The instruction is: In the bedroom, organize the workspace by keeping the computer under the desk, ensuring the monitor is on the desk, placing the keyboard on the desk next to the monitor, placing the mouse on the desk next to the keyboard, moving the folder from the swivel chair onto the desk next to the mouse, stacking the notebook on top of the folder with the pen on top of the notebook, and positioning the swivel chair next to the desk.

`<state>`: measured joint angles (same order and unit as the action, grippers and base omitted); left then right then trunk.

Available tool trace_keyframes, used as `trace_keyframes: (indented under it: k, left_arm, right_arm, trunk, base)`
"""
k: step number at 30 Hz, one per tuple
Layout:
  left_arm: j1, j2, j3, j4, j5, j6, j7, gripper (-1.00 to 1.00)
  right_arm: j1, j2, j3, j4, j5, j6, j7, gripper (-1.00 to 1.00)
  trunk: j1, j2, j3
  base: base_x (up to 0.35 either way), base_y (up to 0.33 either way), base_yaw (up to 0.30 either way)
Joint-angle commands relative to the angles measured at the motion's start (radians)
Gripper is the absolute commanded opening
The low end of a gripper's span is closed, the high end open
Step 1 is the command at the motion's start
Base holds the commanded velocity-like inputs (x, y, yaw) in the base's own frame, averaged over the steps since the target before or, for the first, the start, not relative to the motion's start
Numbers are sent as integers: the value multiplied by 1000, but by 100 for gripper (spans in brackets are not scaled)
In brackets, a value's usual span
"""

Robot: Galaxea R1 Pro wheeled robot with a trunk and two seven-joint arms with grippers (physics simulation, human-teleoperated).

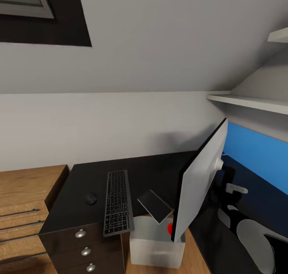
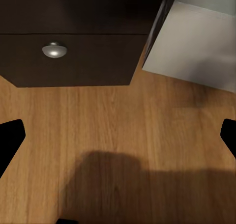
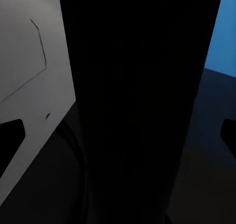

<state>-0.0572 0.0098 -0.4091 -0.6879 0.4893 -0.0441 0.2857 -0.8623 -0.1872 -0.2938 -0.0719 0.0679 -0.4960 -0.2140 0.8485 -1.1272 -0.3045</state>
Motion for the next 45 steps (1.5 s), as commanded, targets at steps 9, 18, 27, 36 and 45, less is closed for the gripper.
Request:
trace_keyframes:
  k: [9, 18, 27, 36, 45]
  left_arm:
    - [-1, 1, -8, 3, 9, -5, 7, 100]
    - [-1, 1, -8, 4, 9, -4, 7, 100]
    - [-1, 1, -8, 4, 10, -4, 9, 100]
    - [-1, 1, -8, 4, 10, -4, 10, 100]
    - [-1, 1, -8, 4, 10, -4, 10, 100]
  right_arm:
    - [-1, 0, -4, 1, 7, -3, -4, 100]
    - [-1, 0, -4, 1, 7, -3, -4, 100]
    - [-1, -1, -4, 1, 7, -2, -5, 100]
    - [-1, -8, -5, 1, 7, -1, -8, 100]
    - [-1, -10, -5, 1, 6, 0, -9, 100]
  trunk:
    - [0, -1, -1]
    - [0, -1, -1]
    - [0, -1, -1]
    - [0, -1, -1]
    - [0, -1, -1]
  base:
    - [20, -10, 0]
    - [1, 0, 0]
    - [0, 0, 0]
    - [0, 0, 0]
    - [0, 0, 0]
